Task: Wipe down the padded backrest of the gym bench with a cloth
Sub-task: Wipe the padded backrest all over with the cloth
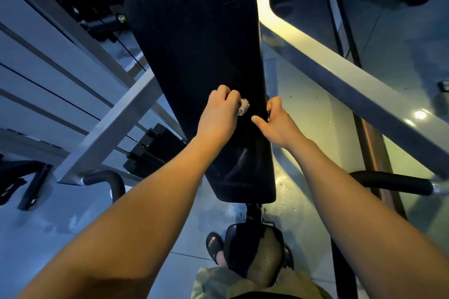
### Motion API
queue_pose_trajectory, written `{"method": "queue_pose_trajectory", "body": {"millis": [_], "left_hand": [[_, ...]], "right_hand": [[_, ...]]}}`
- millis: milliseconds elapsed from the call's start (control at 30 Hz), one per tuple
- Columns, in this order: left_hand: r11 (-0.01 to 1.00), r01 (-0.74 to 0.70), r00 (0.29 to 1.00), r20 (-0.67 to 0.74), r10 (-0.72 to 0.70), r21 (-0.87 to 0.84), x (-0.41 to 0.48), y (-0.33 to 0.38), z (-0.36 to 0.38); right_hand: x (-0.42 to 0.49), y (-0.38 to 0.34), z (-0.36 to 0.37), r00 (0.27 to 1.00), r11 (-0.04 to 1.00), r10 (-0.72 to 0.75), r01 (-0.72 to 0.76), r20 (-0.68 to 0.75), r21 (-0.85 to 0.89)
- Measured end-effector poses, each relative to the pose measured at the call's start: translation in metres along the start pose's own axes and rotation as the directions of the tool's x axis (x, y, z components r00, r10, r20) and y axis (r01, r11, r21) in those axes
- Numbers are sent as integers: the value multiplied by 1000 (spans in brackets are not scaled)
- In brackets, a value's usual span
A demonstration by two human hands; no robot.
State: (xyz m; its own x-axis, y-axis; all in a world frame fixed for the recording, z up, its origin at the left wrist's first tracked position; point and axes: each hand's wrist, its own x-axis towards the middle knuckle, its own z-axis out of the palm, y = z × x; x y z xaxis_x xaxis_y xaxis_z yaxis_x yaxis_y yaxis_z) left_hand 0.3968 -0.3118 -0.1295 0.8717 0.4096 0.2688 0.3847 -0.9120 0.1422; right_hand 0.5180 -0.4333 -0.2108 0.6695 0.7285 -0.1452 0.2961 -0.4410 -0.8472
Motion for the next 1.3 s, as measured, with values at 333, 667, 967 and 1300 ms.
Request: {"method": "queue_pose_trajectory", "body": {"millis": [333, 667, 967, 1300], "left_hand": [[987, -11, 978, -203, 45, 163, 37, 16, -23], [995, -71, 981, -178, 81, 65, 38, 14, -33], [998, -62, 988, -143, 62, 3, 22, 2, -2], [979, 155, 988, 36, -152, -129, -57, -28, 26]], "right_hand": [[-1, -5, -2, 999, 999, 35, -35, 10, -28], [-1, -6, -4, 999, 999, 44, -43, 24, -24], [0, -9, -4, 1000, 999, 7, -6, 16, -45], [-3, -7, 0, 1000, 999, 20, -20, -7, -36]]}}
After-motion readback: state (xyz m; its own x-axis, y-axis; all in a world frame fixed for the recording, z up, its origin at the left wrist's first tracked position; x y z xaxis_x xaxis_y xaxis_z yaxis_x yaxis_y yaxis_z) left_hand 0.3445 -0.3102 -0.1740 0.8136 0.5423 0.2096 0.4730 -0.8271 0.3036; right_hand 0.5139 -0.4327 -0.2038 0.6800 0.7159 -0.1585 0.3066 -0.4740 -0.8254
